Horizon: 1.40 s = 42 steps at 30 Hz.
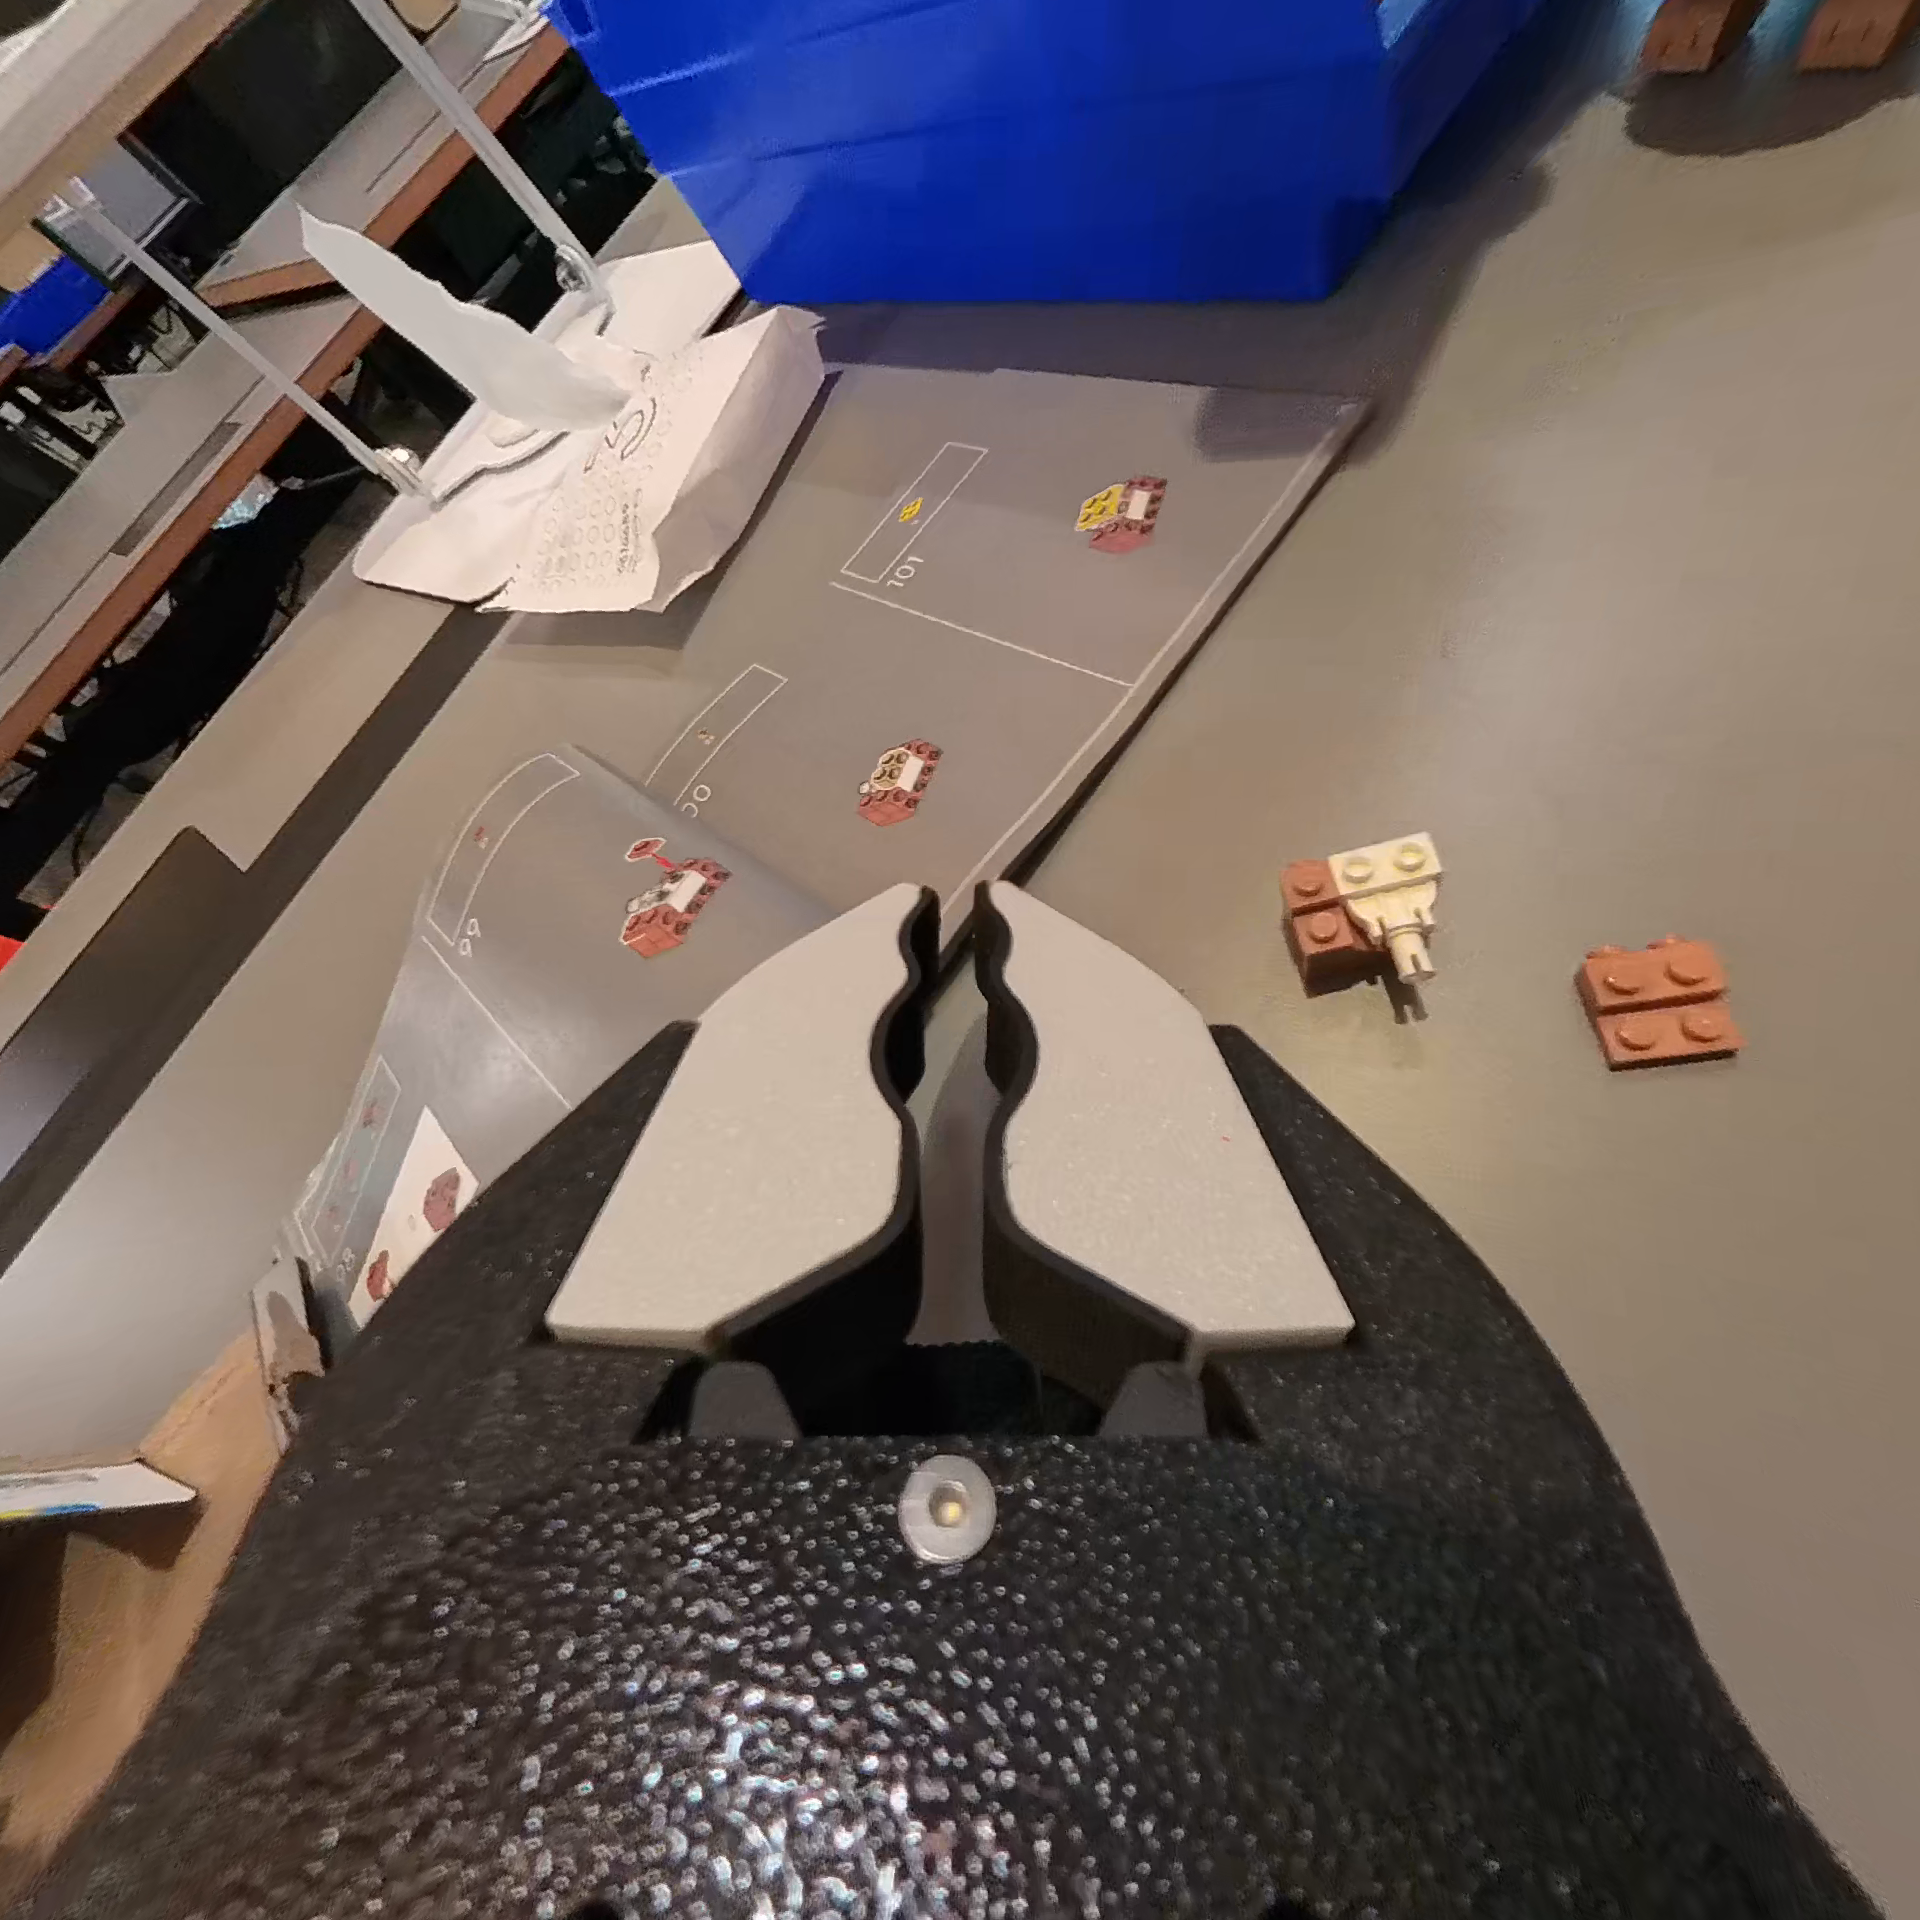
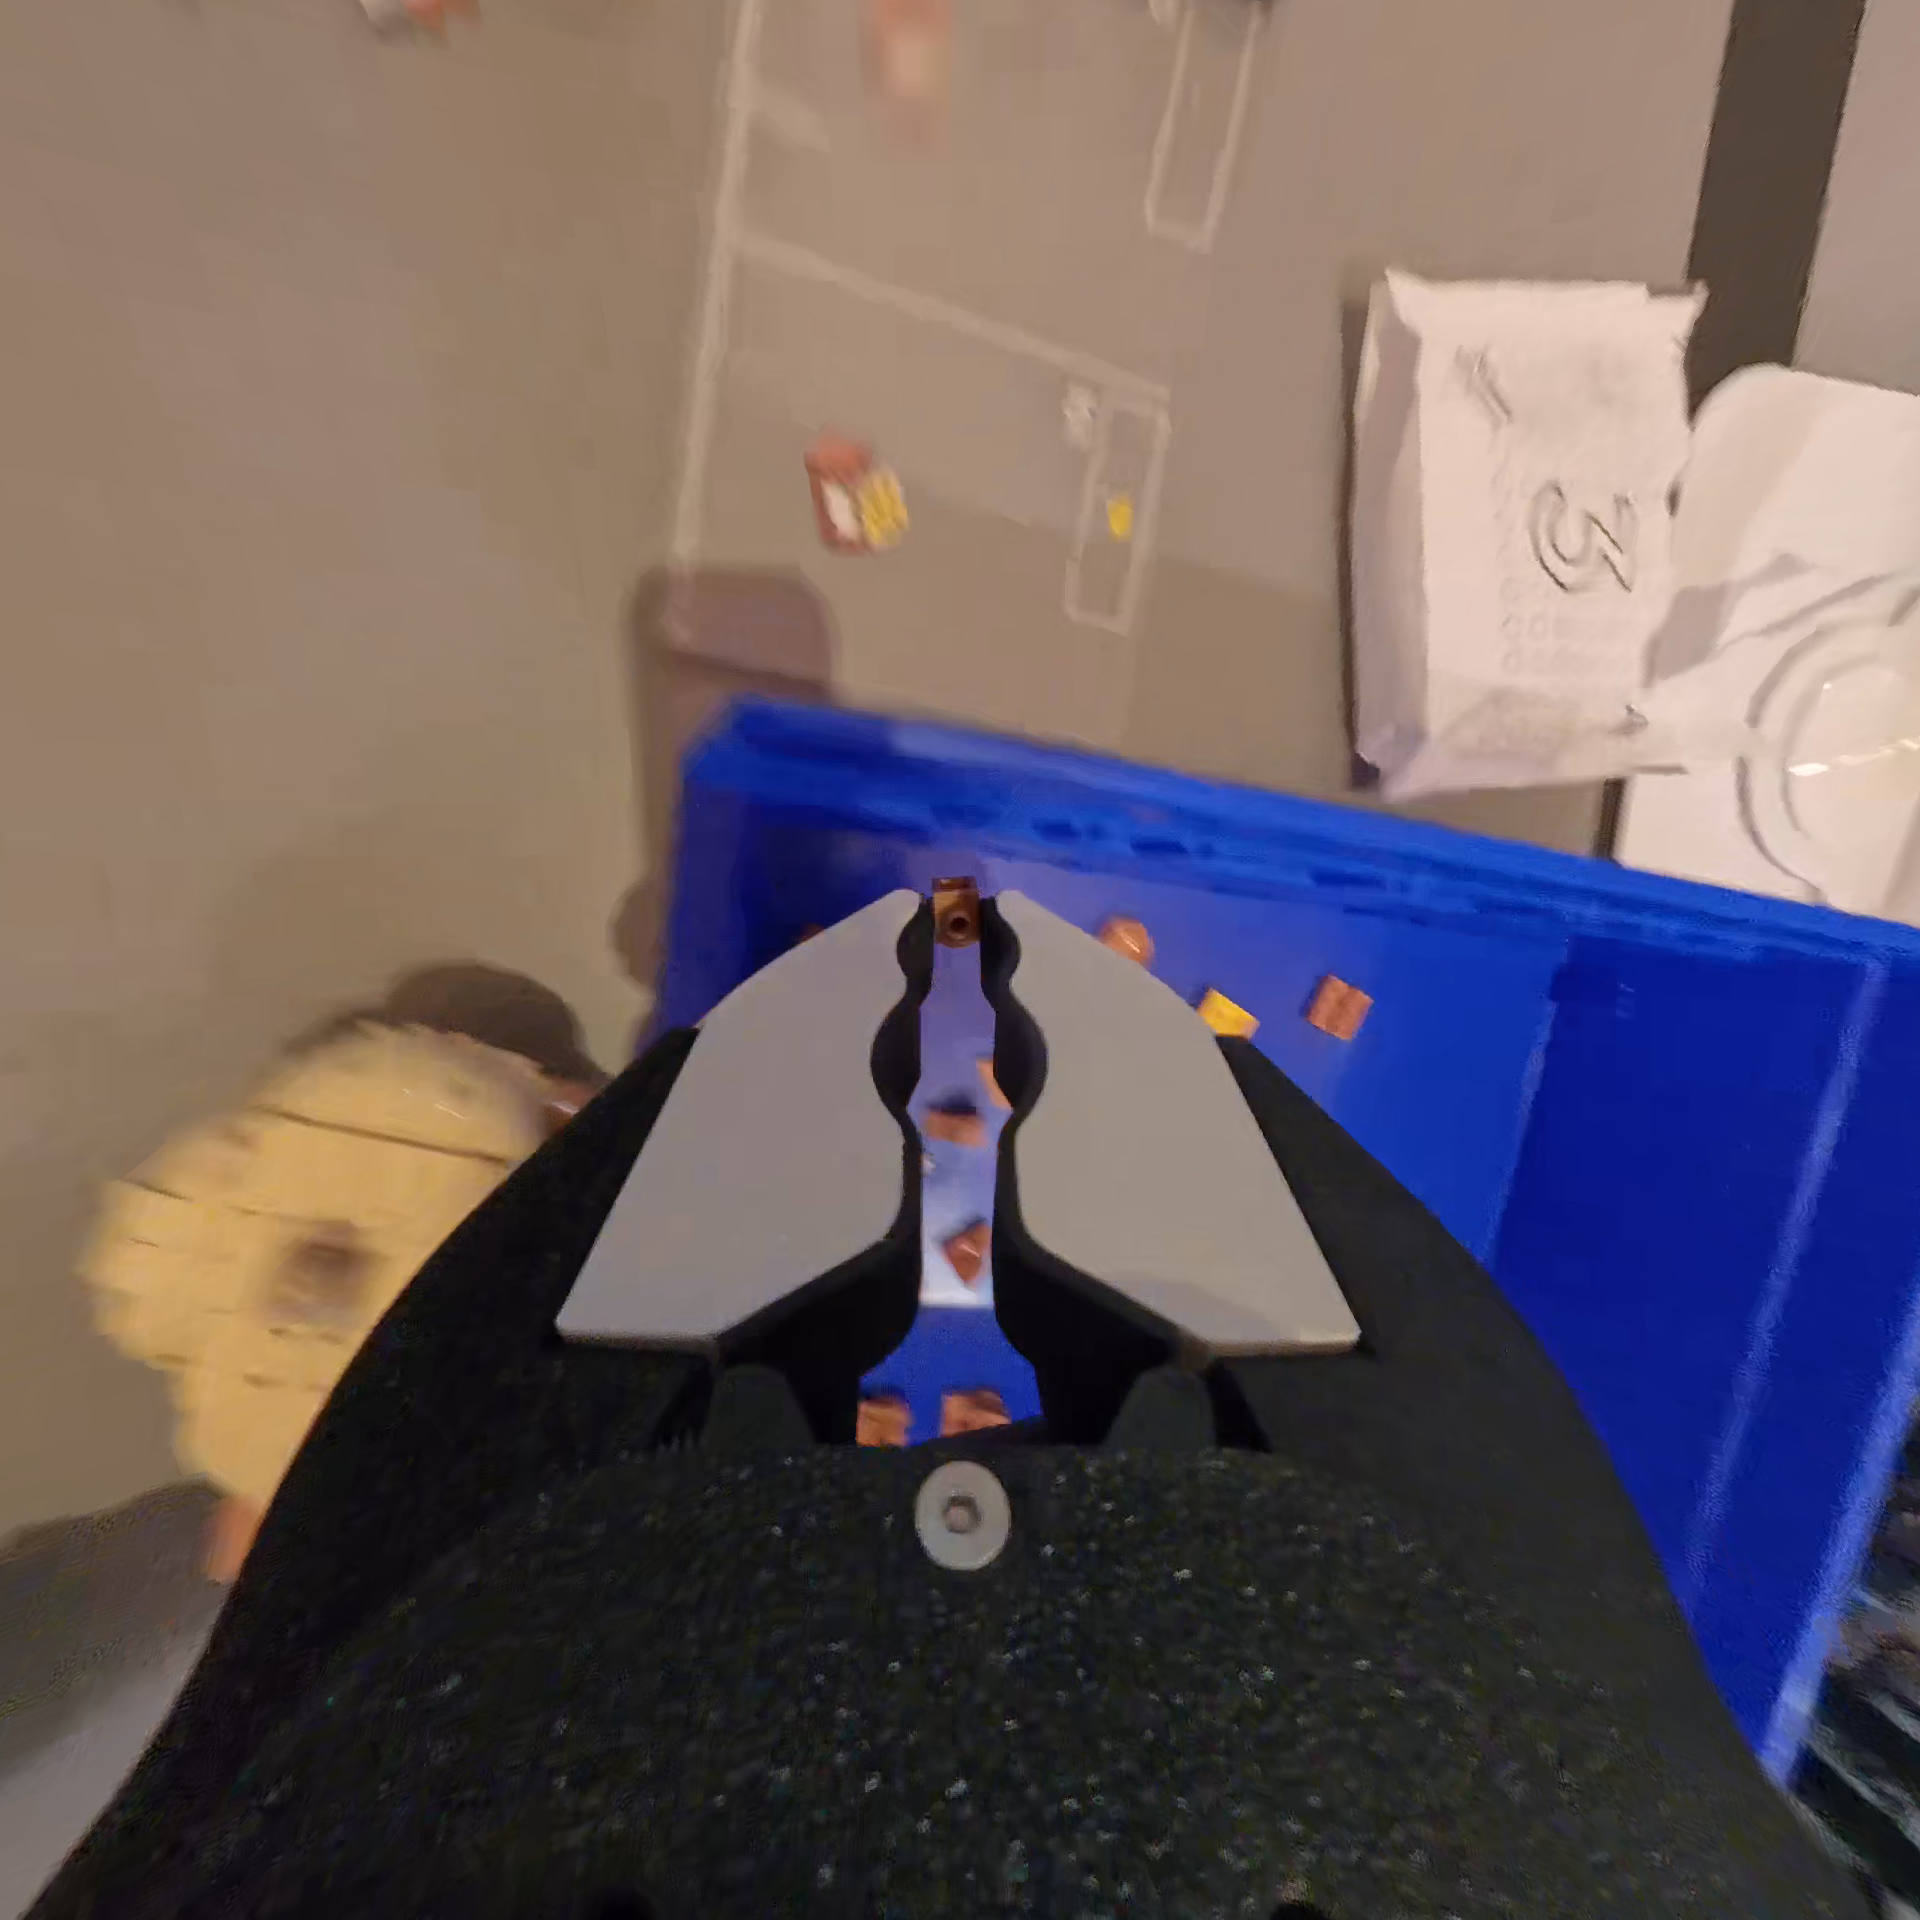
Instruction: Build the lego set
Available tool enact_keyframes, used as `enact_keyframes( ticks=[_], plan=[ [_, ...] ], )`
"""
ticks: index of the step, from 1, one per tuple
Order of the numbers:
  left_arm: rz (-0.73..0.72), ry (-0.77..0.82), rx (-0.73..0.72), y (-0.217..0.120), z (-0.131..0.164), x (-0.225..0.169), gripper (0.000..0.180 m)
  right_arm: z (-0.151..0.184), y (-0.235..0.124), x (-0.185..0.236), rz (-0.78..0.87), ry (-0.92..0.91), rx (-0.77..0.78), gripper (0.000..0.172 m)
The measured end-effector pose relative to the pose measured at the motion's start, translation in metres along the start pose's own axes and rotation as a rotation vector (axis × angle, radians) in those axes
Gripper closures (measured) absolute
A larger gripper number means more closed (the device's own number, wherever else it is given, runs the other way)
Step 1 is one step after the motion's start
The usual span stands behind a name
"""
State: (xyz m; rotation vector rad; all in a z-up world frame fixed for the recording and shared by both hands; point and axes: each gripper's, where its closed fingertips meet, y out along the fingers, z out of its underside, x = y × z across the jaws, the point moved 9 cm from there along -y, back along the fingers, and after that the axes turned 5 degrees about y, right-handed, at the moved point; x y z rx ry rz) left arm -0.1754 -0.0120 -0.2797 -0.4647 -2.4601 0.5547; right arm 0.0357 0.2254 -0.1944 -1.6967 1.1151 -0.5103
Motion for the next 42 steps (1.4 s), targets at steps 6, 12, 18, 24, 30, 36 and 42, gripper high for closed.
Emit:
enact_keyframes(
  ticks=[6,12,18,24,30,36,42],
  plan=[
    [0.027,0.017,-0.014,-0.007,0.002,-0.005,0.175,-0.051,0.004,0.067,-0.081,0.083,-0.026,0.164],
    [0.047,0.01,-0.029,-0.016,0.004,-0.009,0.175,-0.086,0.005,0.106,-0.023,0.021,-0.02,0.164],
    [0.049,0.01,-0.032,-0.023,0.004,-0.009,0.175,-0.092,0.05,0.128,-0.143,0.049,0.007,0.164],
    [0.043,0.006,-0.036,-0.026,0.003,-0.008,0.175,-0.098,0.079,0.143,-0.191,0.051,0.012,0.164],
    [0.049,0.003,-0.024,-0.024,0.005,-0.008,0.175,-0.097,0.091,0.144,-0.199,0.072,0.002,0.164],
    [0.059,0.001,-0.011,-0.022,0.007,-0.009,0.175,-0.094,0.1,0.143,-0.193,0.07,0.017,0.164],
    [0.06,-0.003,-0.009,-0.022,0.007,-0.009,0.175,-0.093,0.106,0.142,-0.201,0.085,0.012,0.164]
  ],
)
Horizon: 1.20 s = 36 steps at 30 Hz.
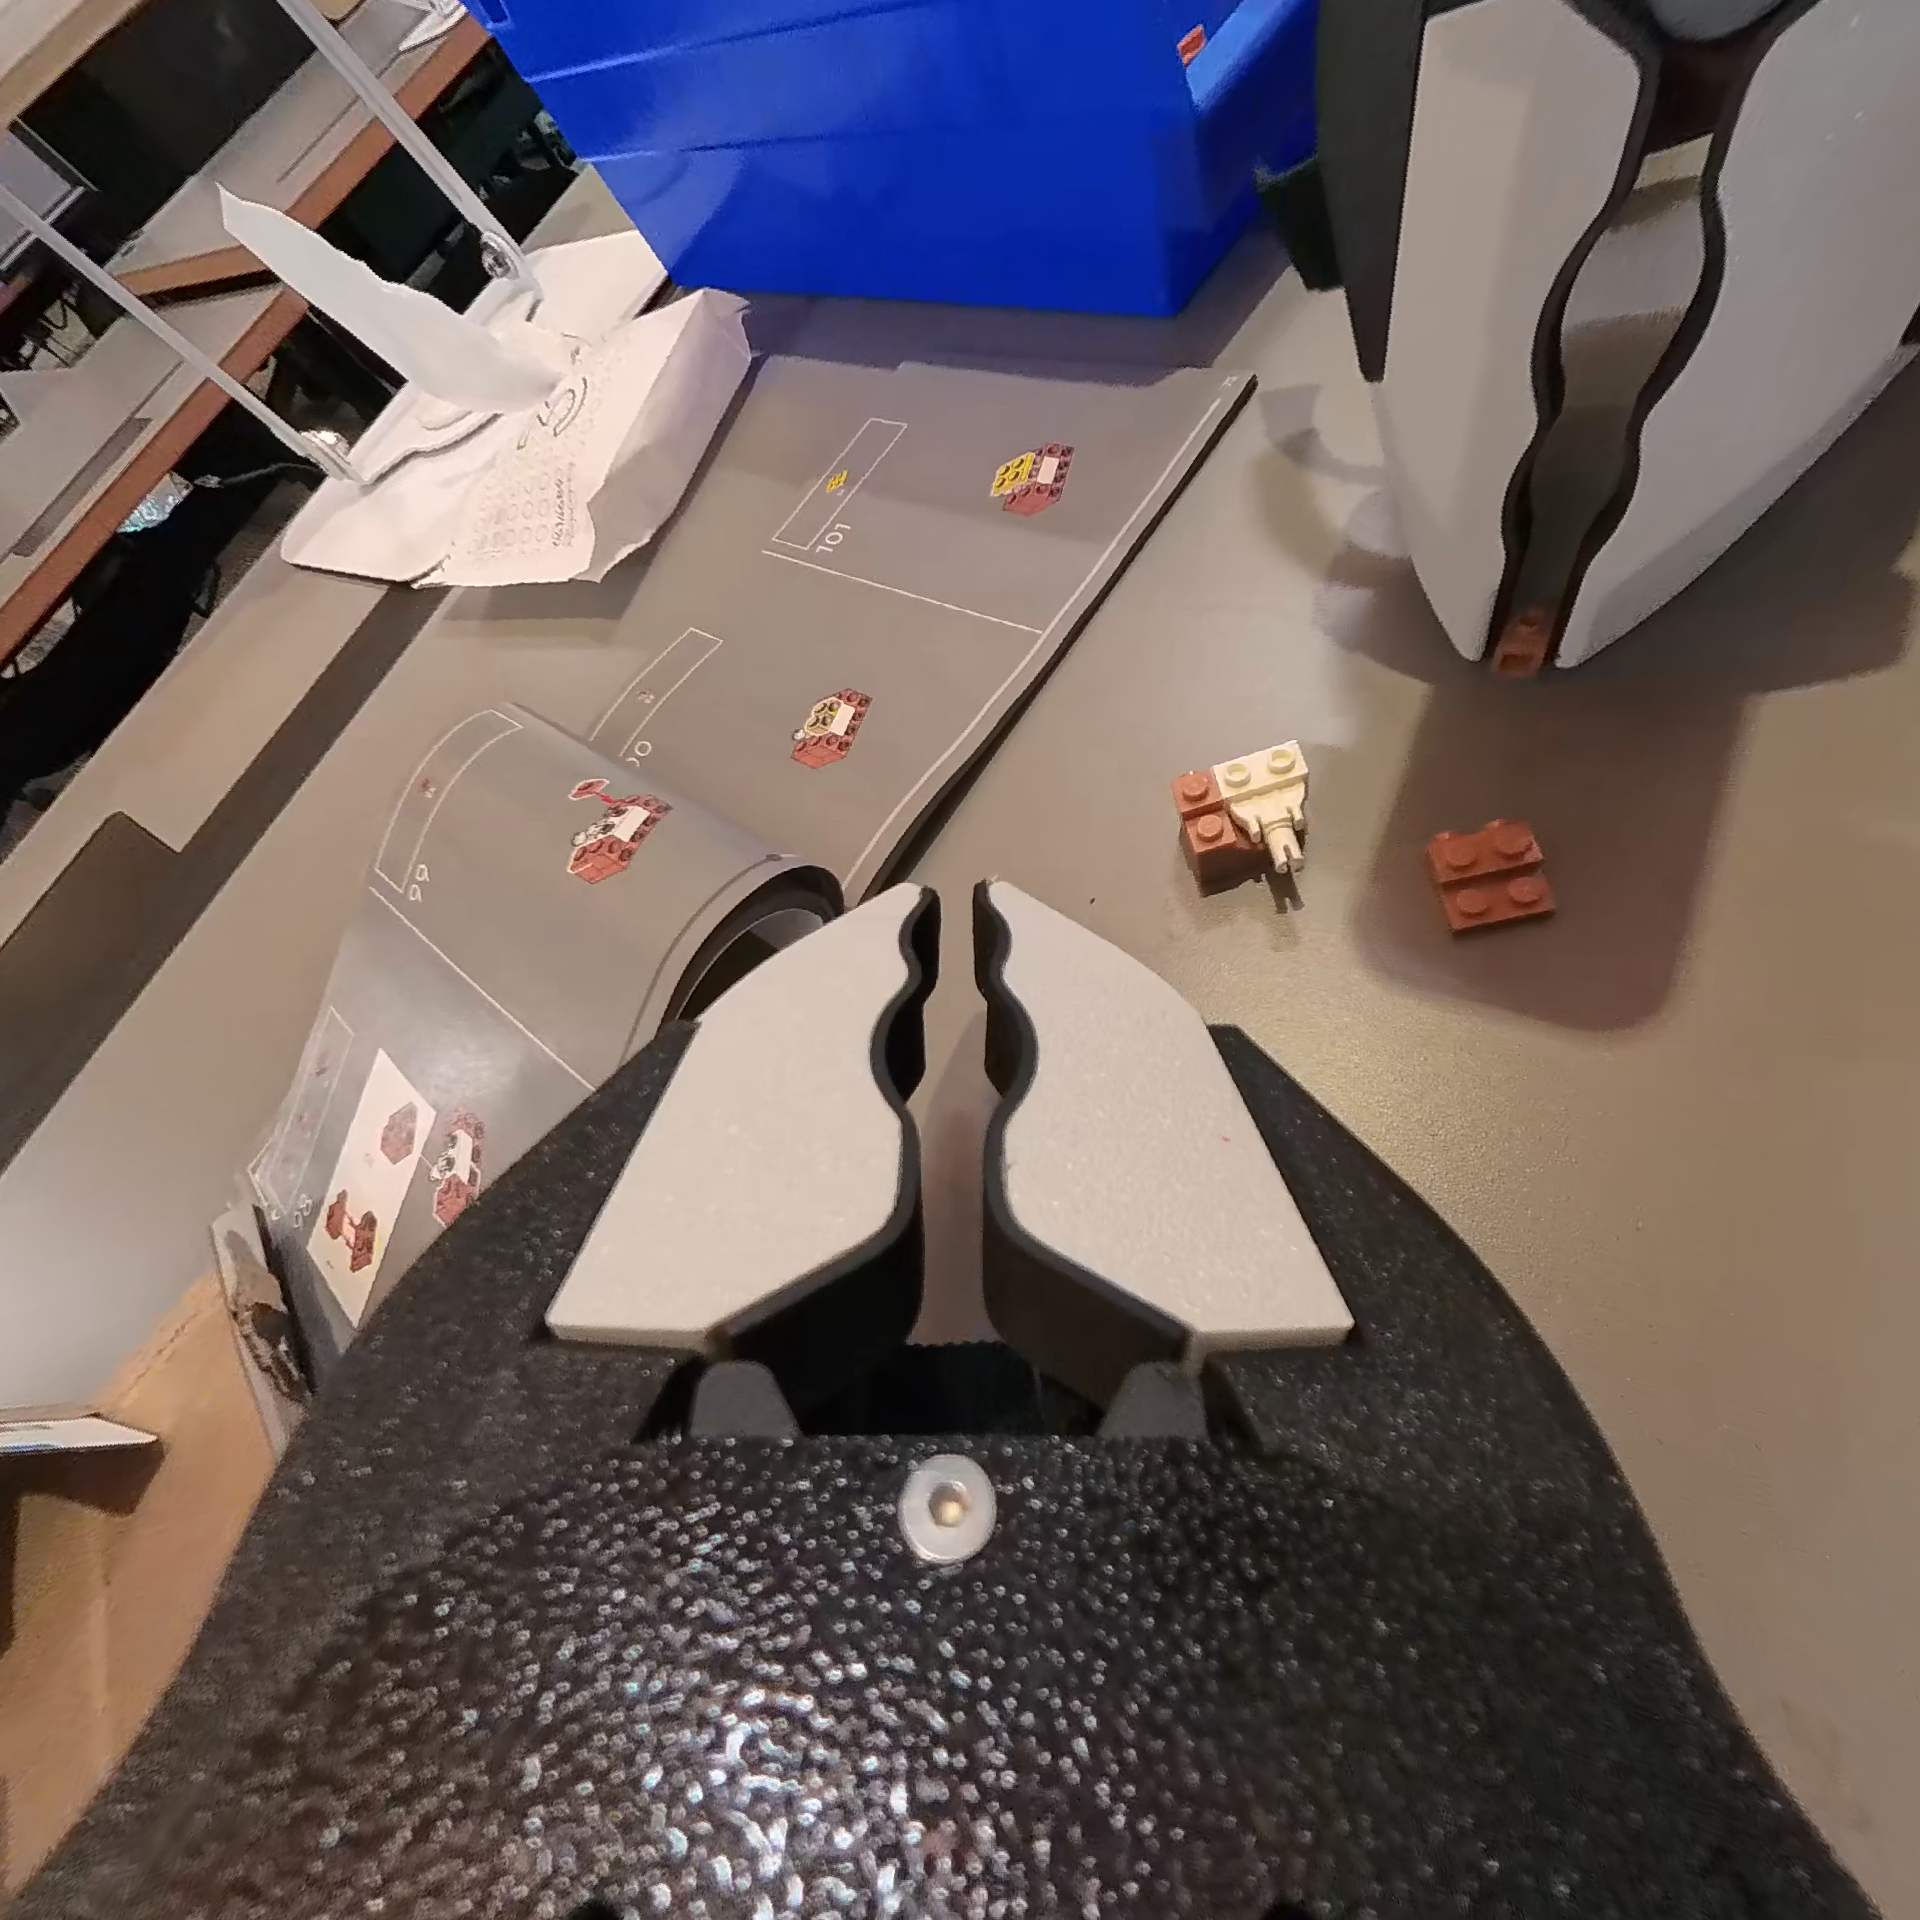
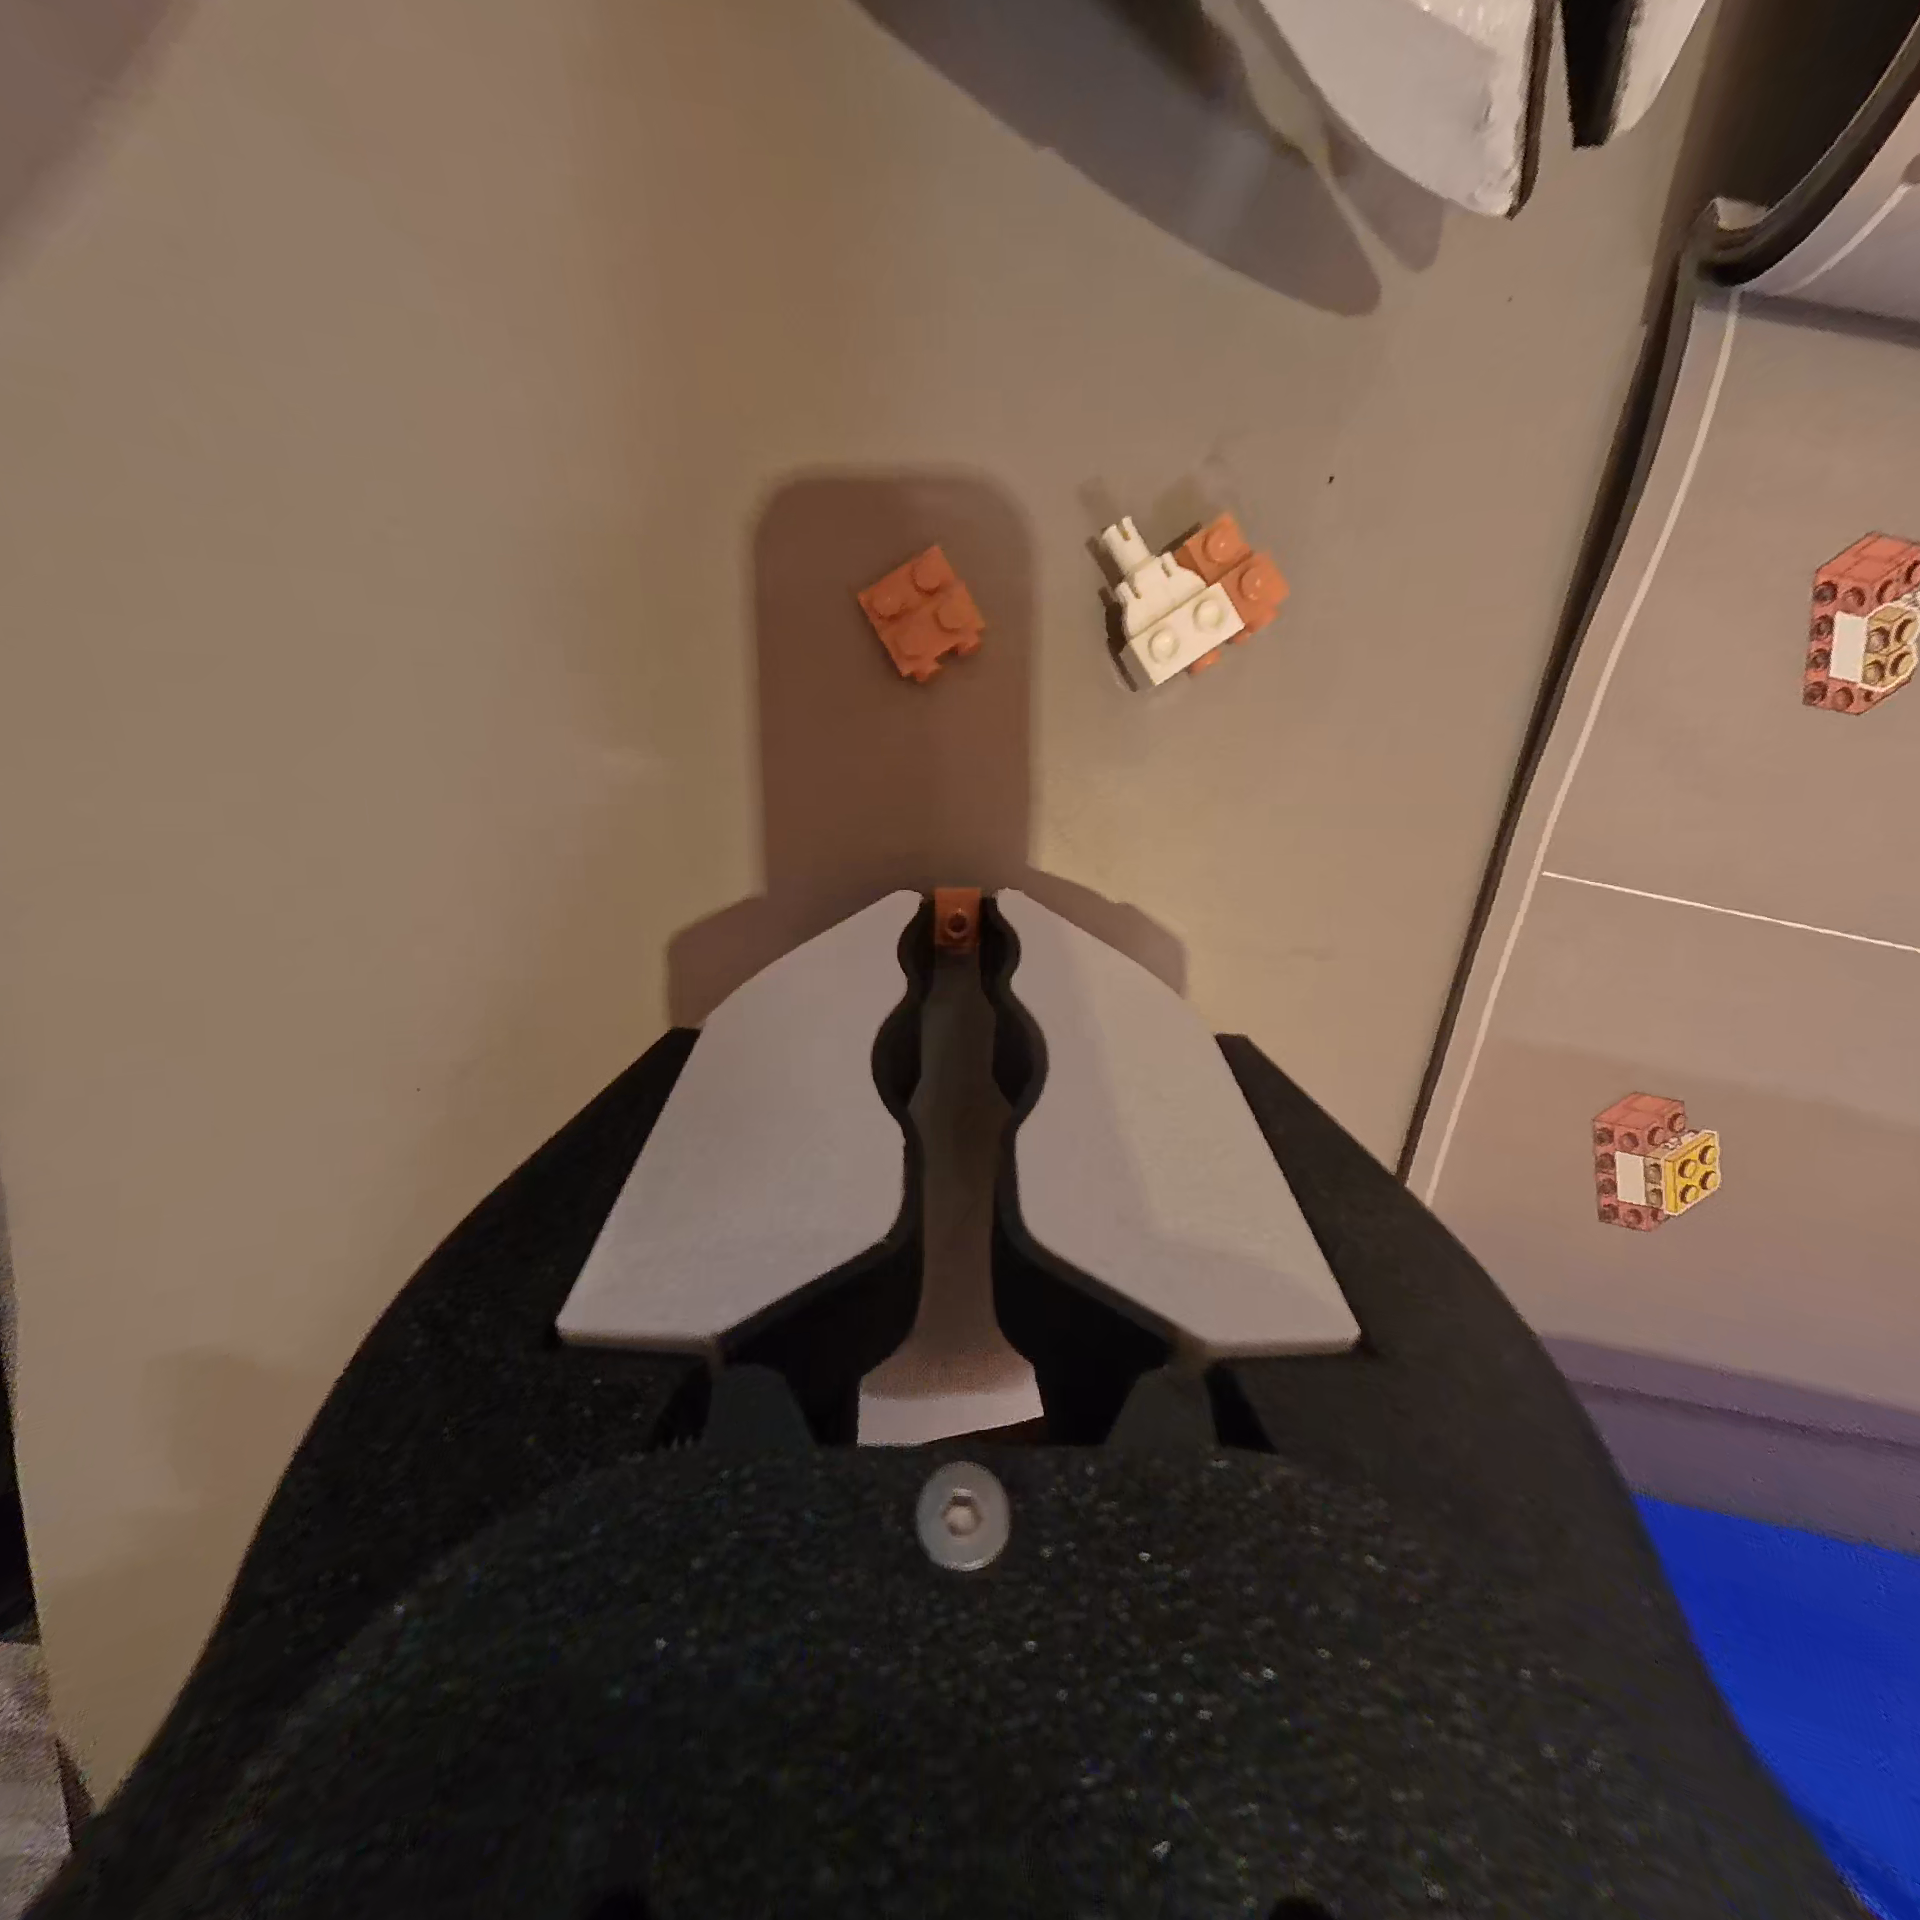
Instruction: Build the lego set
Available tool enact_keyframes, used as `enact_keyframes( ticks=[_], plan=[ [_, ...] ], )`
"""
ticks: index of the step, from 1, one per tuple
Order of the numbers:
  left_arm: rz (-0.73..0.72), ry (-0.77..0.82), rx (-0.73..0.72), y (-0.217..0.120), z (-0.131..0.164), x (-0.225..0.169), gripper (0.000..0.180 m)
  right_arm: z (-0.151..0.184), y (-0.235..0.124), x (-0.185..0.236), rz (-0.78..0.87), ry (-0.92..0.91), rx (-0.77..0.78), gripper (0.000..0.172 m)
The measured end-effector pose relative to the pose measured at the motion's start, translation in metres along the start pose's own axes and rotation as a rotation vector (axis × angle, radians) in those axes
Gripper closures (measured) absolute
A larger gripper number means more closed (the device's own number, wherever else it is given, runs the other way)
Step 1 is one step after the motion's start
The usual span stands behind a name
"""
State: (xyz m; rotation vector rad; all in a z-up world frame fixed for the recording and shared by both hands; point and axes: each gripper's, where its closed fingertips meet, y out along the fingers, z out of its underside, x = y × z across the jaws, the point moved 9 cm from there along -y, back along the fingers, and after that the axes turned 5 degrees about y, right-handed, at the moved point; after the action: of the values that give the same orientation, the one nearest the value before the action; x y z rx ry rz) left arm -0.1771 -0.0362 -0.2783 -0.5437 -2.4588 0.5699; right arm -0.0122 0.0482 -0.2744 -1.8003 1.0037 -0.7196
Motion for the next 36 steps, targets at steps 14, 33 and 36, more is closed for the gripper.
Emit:
enact_keyframes(
  ticks=[14,33,36],
  plan=[
    [-0.007,0.009,-0.007,-0.002,-0.002,0.001,0.175,0.002,0.0,-0.001,-0.011,0.019,-0.03,0.164],
    [0.02,0.01,0.007,0.001,-0.001,-0.003,0.175,0.006,-0.006,-0.008,0.011,0.081,-0.139,0.149],
    [0.028,0.01,0.007,0.002,-0.001,-0.004,0.175,0.006,-0.007,-0.011,0.037,0.108,-0.196,0.147]
  ],
)
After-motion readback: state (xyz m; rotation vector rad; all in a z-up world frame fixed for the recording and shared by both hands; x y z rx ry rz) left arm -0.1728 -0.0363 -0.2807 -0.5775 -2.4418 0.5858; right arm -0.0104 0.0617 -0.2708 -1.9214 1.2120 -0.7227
